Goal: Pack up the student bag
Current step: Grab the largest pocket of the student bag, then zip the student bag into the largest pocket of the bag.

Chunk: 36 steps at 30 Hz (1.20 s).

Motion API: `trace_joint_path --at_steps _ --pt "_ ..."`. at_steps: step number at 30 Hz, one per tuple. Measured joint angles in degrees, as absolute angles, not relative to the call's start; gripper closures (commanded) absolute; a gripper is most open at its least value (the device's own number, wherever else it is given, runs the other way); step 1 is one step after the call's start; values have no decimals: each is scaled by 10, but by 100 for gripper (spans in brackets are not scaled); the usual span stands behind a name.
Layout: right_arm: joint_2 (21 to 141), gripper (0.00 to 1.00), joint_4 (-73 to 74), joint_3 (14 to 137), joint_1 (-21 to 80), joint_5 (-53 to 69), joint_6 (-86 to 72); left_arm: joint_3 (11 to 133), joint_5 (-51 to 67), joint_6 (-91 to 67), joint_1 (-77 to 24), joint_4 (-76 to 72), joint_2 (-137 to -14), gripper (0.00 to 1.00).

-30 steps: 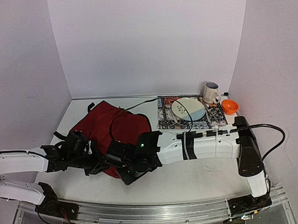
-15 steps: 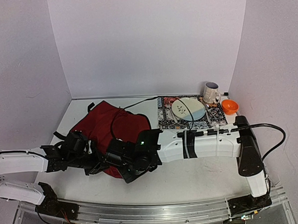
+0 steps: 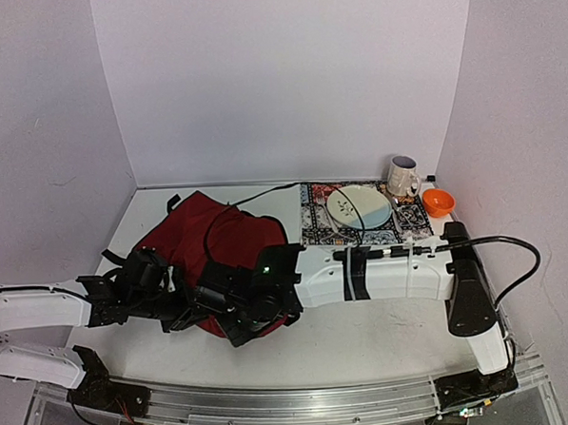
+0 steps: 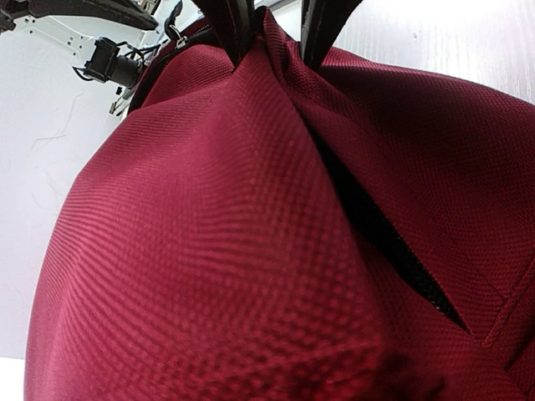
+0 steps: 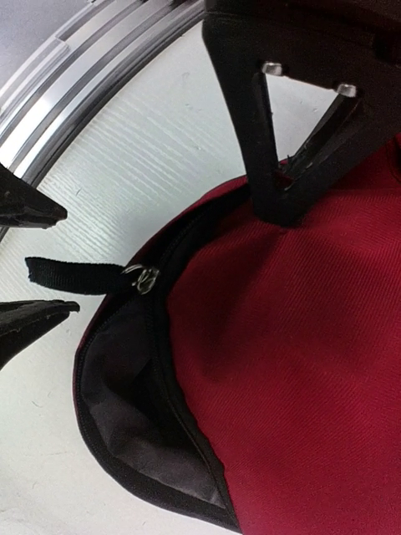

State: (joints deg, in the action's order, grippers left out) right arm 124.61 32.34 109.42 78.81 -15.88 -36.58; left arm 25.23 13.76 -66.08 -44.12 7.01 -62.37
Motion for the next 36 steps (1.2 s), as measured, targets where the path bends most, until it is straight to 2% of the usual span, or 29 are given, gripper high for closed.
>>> trace_joint_path --at_steps 5,12,20,24,29,36 --pt "1272 72 322 1114 788 -160 -366 252 137 -661 -442 70 -622 80" --pt "1294 81 336 1120 788 -178 -371 252 137 -661 -442 70 -621 80" --pt "1294 100 348 1120 788 -200 -381 250 137 -661 -442 70 -618 83" --pt "1287 100 344 1104 787 -202 -382 249 124 -657 -443 77 -613 90" --pt "1224 100 326 1011 775 -201 -379 249 82 -643 -449 116 -579 99" --pt "1119 100 262 881 718 -185 -379 251 28 -621 -444 169 -553 100"
